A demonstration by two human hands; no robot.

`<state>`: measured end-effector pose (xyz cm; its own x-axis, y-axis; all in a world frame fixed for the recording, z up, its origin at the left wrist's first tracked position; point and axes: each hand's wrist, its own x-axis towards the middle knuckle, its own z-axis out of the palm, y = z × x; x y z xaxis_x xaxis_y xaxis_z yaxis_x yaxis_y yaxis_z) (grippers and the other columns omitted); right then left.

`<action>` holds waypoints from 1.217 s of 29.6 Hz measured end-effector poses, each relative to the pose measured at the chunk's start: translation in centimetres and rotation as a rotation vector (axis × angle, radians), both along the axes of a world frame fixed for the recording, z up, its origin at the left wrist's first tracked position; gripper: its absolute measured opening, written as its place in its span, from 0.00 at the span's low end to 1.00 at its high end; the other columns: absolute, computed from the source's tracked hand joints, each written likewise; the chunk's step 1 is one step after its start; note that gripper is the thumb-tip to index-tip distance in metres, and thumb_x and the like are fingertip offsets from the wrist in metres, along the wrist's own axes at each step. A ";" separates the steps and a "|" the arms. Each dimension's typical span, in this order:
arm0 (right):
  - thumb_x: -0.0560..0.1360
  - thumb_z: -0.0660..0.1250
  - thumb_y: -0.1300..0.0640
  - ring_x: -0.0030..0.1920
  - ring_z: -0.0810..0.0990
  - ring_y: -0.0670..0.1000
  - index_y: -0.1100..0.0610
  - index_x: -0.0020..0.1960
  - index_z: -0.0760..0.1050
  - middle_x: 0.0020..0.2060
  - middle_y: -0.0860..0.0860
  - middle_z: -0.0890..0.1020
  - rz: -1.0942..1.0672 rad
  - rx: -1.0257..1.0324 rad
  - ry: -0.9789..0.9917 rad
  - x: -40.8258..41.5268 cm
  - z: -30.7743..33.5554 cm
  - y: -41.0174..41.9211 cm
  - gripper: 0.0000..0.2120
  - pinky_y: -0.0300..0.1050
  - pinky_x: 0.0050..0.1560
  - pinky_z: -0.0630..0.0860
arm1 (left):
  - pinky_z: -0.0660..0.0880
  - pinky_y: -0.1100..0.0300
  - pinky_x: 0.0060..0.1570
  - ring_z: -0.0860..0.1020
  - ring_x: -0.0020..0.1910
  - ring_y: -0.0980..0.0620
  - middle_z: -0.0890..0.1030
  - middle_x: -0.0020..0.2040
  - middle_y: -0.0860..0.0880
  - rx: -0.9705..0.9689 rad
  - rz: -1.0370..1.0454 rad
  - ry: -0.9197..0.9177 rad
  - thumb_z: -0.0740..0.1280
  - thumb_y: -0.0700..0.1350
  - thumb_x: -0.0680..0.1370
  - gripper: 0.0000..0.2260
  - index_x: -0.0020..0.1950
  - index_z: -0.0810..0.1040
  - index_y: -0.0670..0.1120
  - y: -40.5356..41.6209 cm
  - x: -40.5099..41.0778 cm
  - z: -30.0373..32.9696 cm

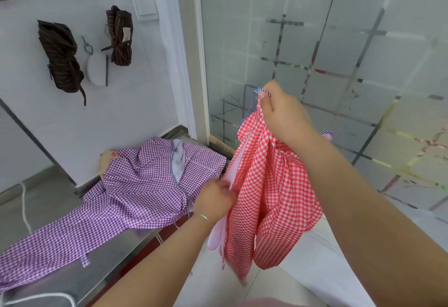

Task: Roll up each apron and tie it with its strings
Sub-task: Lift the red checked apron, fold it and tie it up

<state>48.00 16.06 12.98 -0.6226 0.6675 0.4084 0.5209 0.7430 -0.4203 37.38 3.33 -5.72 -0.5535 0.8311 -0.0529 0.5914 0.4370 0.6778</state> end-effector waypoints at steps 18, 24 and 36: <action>0.84 0.49 0.49 0.46 0.77 0.59 0.59 0.56 0.68 0.44 0.56 0.79 0.004 -0.104 0.151 -1.4 0.8 -0.1 0.15 0.51 0.45 0.71 | 0.76 0.60 0.52 0.76 0.49 0.59 0.78 0.49 0.55 0.402 0.224 -0.020 0.71 0.51 0.74 0.12 0.54 0.78 0.47 -1.8 -0.8 -4.0; 0.84 0.50 0.49 0.43 0.77 0.59 0.59 0.55 0.67 0.40 0.57 0.78 0.044 -0.059 0.157 -0.9 0.9 -0.1 0.14 0.51 0.41 0.70 | 0.68 0.67 0.51 0.72 0.51 0.57 0.75 0.51 0.55 0.448 0.259 -0.056 0.76 0.50 0.71 0.17 0.55 0.75 0.49 -1.5 -1.8 -3.9; 0.83 0.50 0.50 0.47 0.76 0.59 0.58 0.57 0.68 0.41 0.53 0.75 -0.077 -0.060 0.275 -0.3 0.6 2.9 0.13 0.52 0.46 0.71 | 0.72 0.52 0.52 0.73 0.48 0.50 0.80 0.42 0.55 0.002 -0.035 0.202 0.69 0.54 0.75 0.09 0.41 0.83 0.49 -1.6 -3.3 -7.0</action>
